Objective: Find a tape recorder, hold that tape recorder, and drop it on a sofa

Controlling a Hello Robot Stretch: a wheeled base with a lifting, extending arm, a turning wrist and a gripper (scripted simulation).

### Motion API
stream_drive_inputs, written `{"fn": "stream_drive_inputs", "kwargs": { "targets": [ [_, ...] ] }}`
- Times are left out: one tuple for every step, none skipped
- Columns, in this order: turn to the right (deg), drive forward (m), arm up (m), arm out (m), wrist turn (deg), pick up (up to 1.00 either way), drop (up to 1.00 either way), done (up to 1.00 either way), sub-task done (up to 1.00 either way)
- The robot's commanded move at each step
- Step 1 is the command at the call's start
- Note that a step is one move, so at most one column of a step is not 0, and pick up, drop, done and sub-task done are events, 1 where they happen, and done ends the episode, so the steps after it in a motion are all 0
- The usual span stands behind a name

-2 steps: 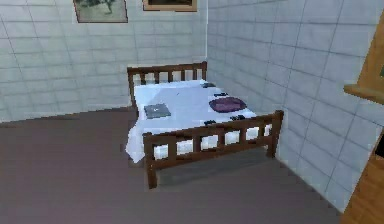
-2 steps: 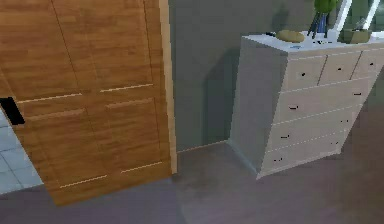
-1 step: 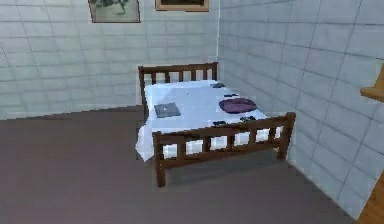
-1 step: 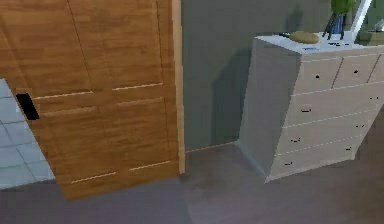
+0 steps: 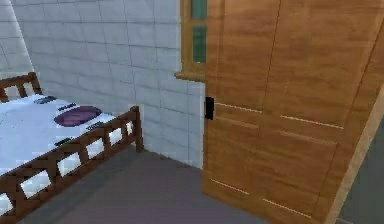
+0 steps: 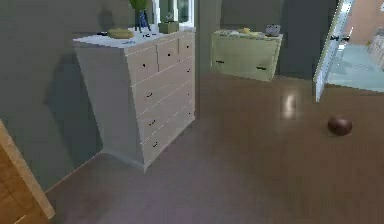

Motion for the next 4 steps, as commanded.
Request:
{"fn": "stream_drive_inputs", "kwargs": {
  "targets": [
    [45.0, 0.0, 0.0, 0.0, 0.0, 0.0, 0.0, 0.0, 0.0],
    [6.0, 0.0, 0.0, 0.0, 0.0, 0.0, 0.0, 0.0, 0.0],
    [0.0, 0.1, 0.0, 0.0, 0.0, 0.0, 0.0, 0.0, 0.0],
    [-45.0, 0.0, 0.0, 0.0, 0.0, 0.0, 0.0, 0.0, 0.0]
  ]
}}
